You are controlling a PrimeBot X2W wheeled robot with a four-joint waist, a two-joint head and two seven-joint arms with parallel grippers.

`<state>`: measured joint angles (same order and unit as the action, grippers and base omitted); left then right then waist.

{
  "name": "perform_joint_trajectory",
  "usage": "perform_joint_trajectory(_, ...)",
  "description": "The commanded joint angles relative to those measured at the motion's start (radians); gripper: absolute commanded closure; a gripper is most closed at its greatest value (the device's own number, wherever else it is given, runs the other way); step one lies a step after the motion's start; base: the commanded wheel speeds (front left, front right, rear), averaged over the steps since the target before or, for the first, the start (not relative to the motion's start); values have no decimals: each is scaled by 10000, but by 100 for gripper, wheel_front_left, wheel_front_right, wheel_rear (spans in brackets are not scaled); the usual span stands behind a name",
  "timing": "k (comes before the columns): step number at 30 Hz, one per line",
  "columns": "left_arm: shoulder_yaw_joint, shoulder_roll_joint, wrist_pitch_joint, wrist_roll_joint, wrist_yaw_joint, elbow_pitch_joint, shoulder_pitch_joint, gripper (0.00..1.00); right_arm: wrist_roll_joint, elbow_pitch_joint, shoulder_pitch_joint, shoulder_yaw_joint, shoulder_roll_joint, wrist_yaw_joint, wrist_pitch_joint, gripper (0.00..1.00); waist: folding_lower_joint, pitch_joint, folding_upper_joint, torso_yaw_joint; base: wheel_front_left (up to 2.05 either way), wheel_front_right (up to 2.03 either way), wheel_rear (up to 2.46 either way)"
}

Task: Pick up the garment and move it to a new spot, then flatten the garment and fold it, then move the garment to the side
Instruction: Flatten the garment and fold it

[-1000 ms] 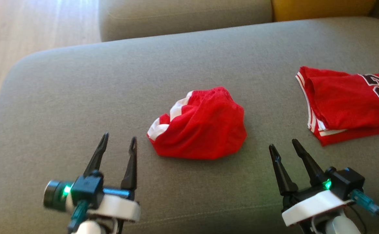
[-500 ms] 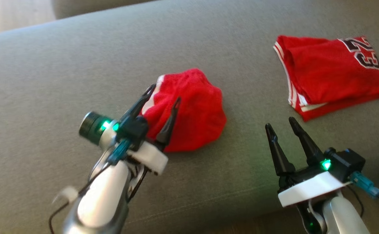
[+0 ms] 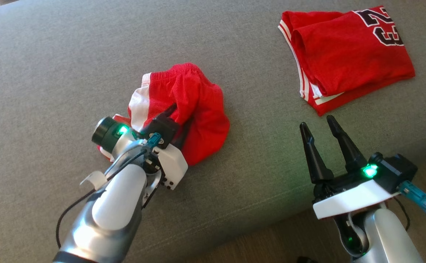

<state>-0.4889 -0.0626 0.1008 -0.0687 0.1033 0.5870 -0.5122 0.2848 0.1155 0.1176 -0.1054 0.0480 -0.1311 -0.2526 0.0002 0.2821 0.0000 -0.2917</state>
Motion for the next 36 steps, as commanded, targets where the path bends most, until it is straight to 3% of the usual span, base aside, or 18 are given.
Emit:
perform_joint_trajectory(1,193,-192,175,18,14,-257,-482,100,99,-331,260,-204,22,4,-92,0,-2,43,0,-50,0,0,0)
perform_joint_trajectory(8,19,-119,1410,382,115,-655,-1088,100,204,-284,343,-239,22,4,-92,0,-2,-91,0,-130,0,0,0)
perform_joint_trajectory(12,399,15,1601,1110,-9,-2384,-1486,100,232,-281,336,-236,22,4,-92,0,-2,-188,0,-115,0,0,0)
perform_joint_trajectory(17,1723,87,1607,2565,-717,-3647,-482,100,154,-205,293,-170,22,4,-92,0,-2,-221,0,72,0,0,0)
perform_joint_trajectory(19,2475,106,1607,3574,-859,-3487,327,52,138,-203,291,-139,22,4,-92,0,-2,-208,0,160,0,0,0)
perform_joint_trajectory(20,2813,112,1608,4052,-855,-3365,749,20,128,-212,289,-127,22,4,-92,0,-2,-185,0,217,0,0,0)
perform_joint_trajectory(21,3102,115,1608,4499,-861,-3215,1175,5,109,-216,286,-114,22,4,-92,0,-2,-163,0,280,0,0,0)
perform_joint_trajectory(22,3333,117,1608,4856,-871,-3001,1592,0,82,-217,276,-94,22,4,-92,0,-2,-140,0,355,0,0,0)
perform_joint_trajectory(29,4064,121,1609,5594,-807,-2128,3184,0,-105,-229,270,88,22,4,-92,0,-2,-50,0,850,0,0,0)
perform_joint_trajectory(36,4116,122,1609,3932,-1024,-4031,3618,0,-223,-247,320,65,22,4,-92,0,-2,-93,0,1281,0,0,0)
